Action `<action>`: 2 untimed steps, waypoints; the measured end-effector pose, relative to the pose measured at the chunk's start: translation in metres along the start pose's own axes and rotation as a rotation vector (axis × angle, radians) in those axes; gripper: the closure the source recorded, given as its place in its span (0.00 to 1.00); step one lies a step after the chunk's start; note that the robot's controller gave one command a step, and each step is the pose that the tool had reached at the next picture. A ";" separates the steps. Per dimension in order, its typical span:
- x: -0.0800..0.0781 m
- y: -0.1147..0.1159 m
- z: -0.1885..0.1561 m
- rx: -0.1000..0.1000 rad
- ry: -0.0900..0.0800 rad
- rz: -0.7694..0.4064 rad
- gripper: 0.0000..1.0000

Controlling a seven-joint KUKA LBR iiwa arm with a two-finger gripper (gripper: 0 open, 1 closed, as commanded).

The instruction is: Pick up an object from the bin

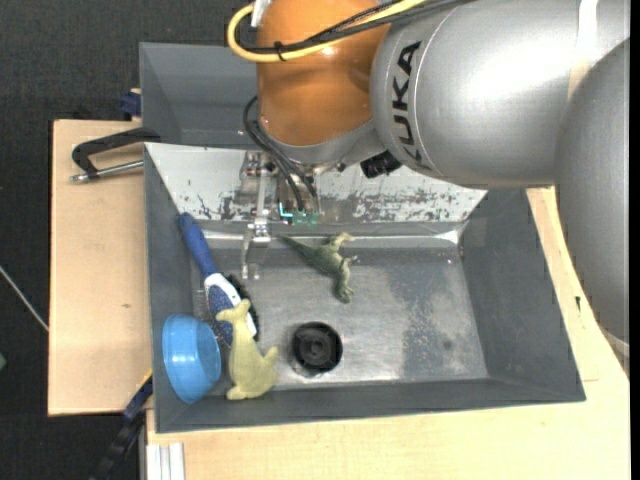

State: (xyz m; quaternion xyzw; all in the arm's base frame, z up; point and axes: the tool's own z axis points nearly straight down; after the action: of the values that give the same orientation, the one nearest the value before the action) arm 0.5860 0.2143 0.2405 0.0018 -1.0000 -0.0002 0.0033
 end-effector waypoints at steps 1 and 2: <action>0.009 0.011 0.147 -0.012 -0.015 0.359 0.00; 0.017 0.007 0.139 -0.005 -0.009 0.521 0.00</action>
Offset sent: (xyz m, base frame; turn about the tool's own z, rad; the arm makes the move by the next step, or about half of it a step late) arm -0.0136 0.0059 -0.1705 0.3792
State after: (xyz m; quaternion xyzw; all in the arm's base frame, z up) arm 0.5677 0.2217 0.1014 -0.2559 -0.9667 -0.0017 -0.0010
